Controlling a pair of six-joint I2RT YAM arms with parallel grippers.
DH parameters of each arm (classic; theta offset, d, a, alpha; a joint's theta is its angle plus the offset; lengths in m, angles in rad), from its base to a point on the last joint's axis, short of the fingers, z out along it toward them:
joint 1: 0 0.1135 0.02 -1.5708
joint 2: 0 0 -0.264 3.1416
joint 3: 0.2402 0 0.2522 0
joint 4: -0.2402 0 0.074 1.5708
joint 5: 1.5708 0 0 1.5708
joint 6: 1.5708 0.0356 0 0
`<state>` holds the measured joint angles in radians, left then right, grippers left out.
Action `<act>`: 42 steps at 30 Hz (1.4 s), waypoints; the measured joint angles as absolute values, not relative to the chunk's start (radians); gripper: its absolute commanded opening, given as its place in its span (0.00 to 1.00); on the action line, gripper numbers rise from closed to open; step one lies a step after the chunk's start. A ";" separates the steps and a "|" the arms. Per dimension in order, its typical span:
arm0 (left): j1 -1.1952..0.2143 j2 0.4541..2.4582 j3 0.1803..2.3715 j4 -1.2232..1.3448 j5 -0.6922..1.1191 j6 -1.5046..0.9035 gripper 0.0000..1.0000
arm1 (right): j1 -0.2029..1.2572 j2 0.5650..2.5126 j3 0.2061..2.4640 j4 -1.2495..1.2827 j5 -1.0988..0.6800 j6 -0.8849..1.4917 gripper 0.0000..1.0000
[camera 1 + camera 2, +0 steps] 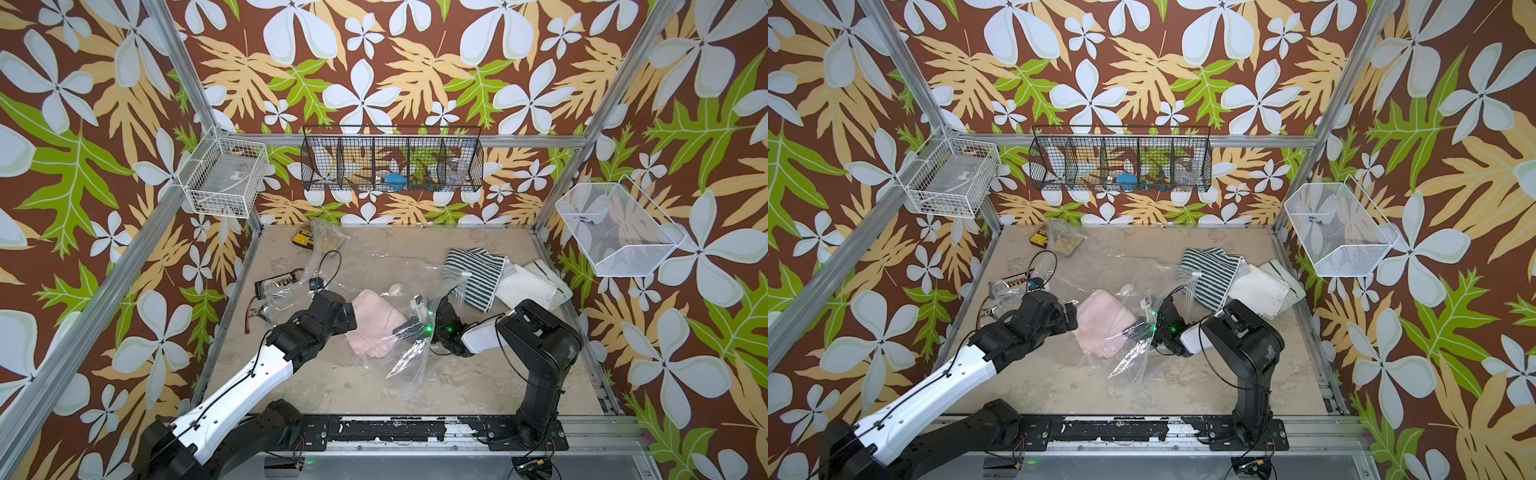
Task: Place the folded towel into the vacuum bag
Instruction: Adjust the vacuum bag at the center of the board.
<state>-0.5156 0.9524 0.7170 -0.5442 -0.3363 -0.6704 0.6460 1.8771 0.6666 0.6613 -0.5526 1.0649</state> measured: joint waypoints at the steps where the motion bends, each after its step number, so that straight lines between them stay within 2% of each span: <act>1: -0.469 0.928 0.683 -0.548 -0.327 -0.701 1.00 | 0.641 1.877 0.667 0.657 -0.551 1.065 0.00; 4: -0.378 0.875 0.603 -0.561 -0.311 -0.782 1.00 | 0.627 1.877 0.668 0.652 -0.550 1.062 0.00; 12: -0.360 0.833 0.480 -0.579 -0.316 -0.963 1.00 | 0.606 1.877 0.686 0.622 -0.549 1.045 0.00; 20: -0.360 0.856 0.310 -0.353 -0.228 -1.000 0.94 | 0.592 1.858 0.683 0.590 -0.546 1.024 0.00; 30: -0.360 1.308 0.486 0.049 -0.109 -0.781 0.91 | 0.578 1.686 0.483 0.571 -0.514 0.995 0.00; 33: -0.360 1.420 0.583 0.107 -0.063 -0.716 0.91 | 0.596 1.618 0.391 0.614 -0.488 1.021 0.00; 37: -0.360 1.592 0.760 0.155 0.017 -0.633 0.90 | 0.691 1.552 0.350 0.604 -0.397 1.048 0.00; 42: -0.360 1.742 0.917 0.160 0.125 -0.568 0.89 | 0.738 1.616 0.393 0.663 -0.305 1.133 0.00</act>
